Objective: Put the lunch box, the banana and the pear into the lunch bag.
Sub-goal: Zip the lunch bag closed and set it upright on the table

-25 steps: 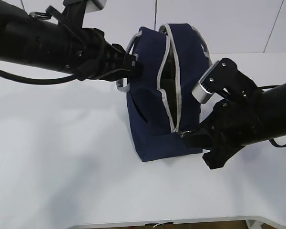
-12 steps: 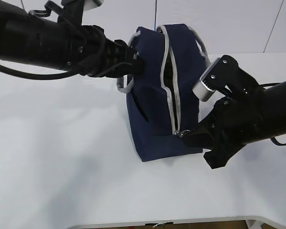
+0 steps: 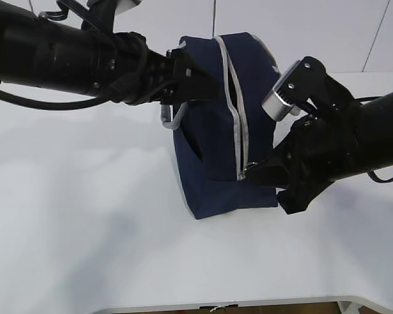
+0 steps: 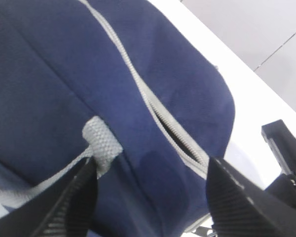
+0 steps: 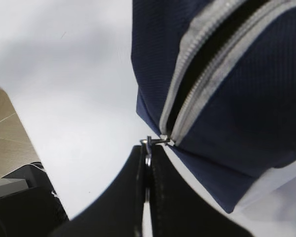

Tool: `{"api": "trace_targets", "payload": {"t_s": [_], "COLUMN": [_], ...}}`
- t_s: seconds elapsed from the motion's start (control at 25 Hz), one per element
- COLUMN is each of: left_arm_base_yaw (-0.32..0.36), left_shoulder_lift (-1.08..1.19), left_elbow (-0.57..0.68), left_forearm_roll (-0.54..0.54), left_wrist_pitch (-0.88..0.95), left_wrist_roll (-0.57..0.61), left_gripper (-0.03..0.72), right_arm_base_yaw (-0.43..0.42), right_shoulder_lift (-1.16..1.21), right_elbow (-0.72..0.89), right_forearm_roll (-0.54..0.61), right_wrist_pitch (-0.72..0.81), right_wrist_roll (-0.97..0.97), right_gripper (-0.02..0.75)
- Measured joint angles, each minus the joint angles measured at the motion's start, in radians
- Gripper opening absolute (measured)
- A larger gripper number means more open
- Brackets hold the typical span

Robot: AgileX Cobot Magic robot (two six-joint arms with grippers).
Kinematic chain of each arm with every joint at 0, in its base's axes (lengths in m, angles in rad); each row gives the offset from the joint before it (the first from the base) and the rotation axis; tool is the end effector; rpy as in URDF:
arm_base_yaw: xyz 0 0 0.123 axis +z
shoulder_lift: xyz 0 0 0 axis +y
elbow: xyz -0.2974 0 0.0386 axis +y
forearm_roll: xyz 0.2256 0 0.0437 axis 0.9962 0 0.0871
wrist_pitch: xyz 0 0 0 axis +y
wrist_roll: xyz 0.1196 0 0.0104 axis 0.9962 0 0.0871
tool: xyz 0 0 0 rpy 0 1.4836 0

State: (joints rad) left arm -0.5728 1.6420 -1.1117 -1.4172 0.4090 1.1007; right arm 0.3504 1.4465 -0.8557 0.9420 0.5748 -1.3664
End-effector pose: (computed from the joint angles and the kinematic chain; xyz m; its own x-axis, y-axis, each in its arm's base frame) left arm 0.2876 -0.2417 0.2867 -0.6258 0.0772 -0.7762 0.6287 0.6389 -0.4434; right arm 0.2475 0.1467 0.2513 -0.3447 -0.5925 -0.7281 -0.8518 0.5235 -0.0227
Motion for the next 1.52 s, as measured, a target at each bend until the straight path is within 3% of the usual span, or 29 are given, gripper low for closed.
{"api": "trace_targets", "payload": {"t_s": [0.16,0.32,0.4,0.88,1.28,1.44,1.52], "left_arm_base_yaw": [0.000,0.000,0.000,0.000,0.000,0.000,0.000], "left_shoulder_lift": [-0.037,-0.073,-0.079,-0.051,0.029,0.030,0.035], "left_elbow": [0.036,0.134,0.184,0.233,0.204,0.200,0.200], "left_forearm_roll": [-0.077,-0.290,-0.343,-0.375,-0.375,-0.375,-0.375], "left_wrist_pitch": [-0.002,0.001,0.016,0.067,0.130,0.132,0.132], "left_wrist_roll": [0.104,0.341,0.452,0.710,0.790,0.819,0.821], "left_gripper": [0.505,0.506,0.506,0.506,0.502,0.414,0.288], "right_arm_base_yaw": [0.000,0.000,0.000,0.000,0.000,0.000,0.000], "right_shoulder_lift": [0.000,0.000,0.000,0.000,0.000,0.000,0.000], "right_elbow": [-0.004,-0.004,-0.005,-0.005,-0.005,-0.005,-0.005], "right_forearm_roll": [-0.004,-0.013,-0.020,-0.052,-0.055,-0.055,-0.055], "right_wrist_pitch": [0.004,0.012,0.014,0.046,0.075,0.082,0.084], "right_wrist_roll": [0.008,0.010,0.012,0.043,0.043,0.043,0.043], "right_gripper": [0.018,0.018,0.018,0.018,0.018,0.018,0.018]}}
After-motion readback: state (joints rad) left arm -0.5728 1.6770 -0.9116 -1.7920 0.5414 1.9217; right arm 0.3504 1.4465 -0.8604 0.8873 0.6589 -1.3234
